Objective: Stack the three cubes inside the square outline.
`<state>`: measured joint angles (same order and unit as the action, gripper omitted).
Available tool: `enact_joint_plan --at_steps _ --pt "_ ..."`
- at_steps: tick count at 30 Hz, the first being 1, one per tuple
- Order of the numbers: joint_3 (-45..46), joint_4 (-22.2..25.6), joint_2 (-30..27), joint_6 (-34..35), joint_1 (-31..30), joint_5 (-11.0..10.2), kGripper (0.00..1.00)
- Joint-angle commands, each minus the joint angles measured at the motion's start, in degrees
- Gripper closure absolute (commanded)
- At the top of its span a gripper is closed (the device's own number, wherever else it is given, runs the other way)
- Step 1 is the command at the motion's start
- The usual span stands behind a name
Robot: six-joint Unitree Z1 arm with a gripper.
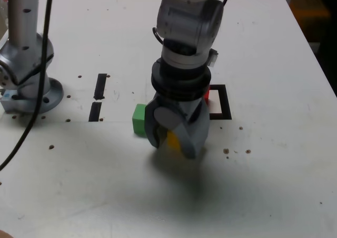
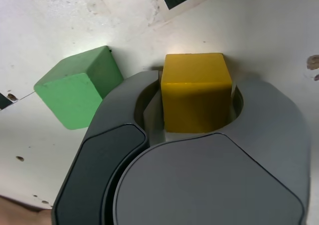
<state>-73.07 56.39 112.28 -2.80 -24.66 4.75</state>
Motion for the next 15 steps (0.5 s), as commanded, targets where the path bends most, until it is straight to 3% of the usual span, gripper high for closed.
enact_joint_plan --at_steps 1,15 --pt "0.6 0.0 -0.9 0.3 0.1 -0.1 0.85" --pt "0.4 7.2 -9.6 5.6 0.1 -4.5 0.87"
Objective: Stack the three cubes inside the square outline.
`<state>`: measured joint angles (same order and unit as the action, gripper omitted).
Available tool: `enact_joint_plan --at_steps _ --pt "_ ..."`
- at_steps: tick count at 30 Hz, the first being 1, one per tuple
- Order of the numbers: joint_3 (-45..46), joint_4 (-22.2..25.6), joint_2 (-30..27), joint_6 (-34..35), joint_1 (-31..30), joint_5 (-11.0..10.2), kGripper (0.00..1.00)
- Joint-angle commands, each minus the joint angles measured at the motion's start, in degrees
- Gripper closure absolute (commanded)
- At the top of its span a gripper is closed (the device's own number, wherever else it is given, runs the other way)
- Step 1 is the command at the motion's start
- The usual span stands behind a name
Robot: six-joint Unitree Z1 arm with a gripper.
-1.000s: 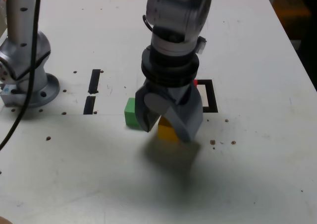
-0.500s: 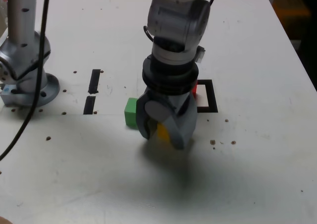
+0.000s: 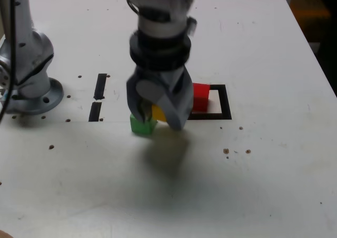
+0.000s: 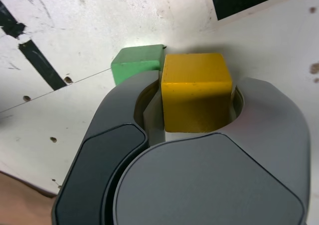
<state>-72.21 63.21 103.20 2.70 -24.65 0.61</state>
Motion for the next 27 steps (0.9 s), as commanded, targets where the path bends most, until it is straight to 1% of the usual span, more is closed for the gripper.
enact_joint_plan --at_steps 1,4,7,17,22,27 --pt "-0.8 0.7 -0.8 0.2 0.2 -0.7 0.87" --pt "-2.3 1.5 -1.2 -0.2 0.9 -1.9 0.87" --pt "-3.5 1.4 -1.0 -1.0 2.4 -2.4 0.87" --pt "-6.5 0.6 0.8 -4.7 9.8 -2.5 0.86" --pt "-7.2 0.0 2.2 -6.4 11.9 -2.5 0.86" --pt "-7.1 -2.5 4.3 -7.8 13.3 -2.5 0.86"
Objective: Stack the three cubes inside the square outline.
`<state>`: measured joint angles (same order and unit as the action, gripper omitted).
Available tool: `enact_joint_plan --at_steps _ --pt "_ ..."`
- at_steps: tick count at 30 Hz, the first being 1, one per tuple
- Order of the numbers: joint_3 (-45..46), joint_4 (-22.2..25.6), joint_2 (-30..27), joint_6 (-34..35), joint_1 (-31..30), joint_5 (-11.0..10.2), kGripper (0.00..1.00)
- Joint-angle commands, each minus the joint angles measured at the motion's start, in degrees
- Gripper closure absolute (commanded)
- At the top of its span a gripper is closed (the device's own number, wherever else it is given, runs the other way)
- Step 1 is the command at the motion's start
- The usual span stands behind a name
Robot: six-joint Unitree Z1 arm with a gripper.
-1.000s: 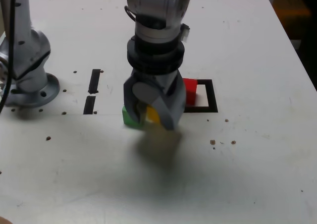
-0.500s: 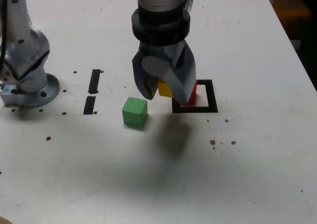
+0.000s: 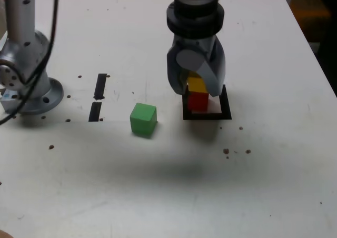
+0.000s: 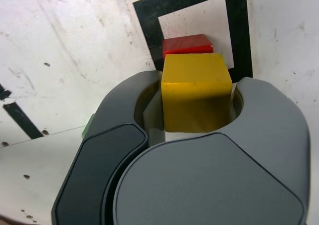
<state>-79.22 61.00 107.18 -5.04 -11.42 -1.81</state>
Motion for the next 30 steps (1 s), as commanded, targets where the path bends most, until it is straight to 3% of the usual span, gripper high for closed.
enact_joint_plan --at_steps 1,7,16,30 --pt "-0.1 -0.6 0.7 -0.1 0.1 -0.1 0.86" --pt "0.4 -0.4 1.2 -0.1 0.5 -0.3 0.80" --pt "1.5 0.6 1.0 -0.3 0.8 -0.3 0.57" --pt "1.1 0.7 0.9 -1.2 0.8 0.1 0.36"
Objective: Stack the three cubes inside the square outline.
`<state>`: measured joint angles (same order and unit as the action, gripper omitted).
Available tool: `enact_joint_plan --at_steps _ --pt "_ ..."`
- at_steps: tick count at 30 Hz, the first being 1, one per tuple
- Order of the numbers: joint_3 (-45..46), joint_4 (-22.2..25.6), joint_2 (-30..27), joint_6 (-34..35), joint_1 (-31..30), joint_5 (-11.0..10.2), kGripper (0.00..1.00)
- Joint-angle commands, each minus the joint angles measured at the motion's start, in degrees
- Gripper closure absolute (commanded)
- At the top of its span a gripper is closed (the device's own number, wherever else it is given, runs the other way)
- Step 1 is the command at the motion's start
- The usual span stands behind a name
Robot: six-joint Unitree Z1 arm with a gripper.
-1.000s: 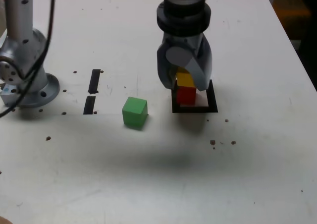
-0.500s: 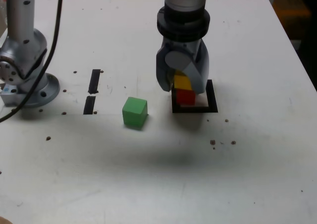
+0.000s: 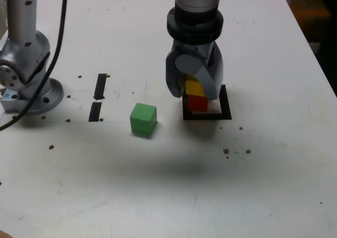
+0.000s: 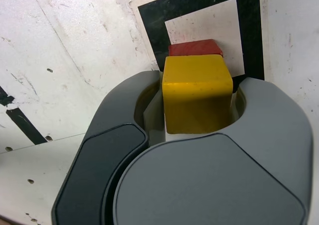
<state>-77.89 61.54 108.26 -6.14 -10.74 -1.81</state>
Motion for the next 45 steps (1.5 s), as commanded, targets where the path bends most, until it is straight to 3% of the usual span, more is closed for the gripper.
enact_joint_plan --at_steps 1,8,14,27,35,45 --pt "-0.2 0.4 -0.2 -0.1 0.1 0.1 0.33" --pt "-0.1 2.0 -0.6 -0.1 0.1 -0.2 0.21" --pt "-0.5 3.9 -2.2 0.3 0.1 -1.3 0.20" --pt "3.1 12.4 -14.0 0.6 -2.2 -4.1 0.20" --pt "9.3 10.3 -17.1 3.0 -7.5 -4.0 0.20" --pt "18.4 1.5 -16.2 4.6 -10.2 -0.1 0.20"
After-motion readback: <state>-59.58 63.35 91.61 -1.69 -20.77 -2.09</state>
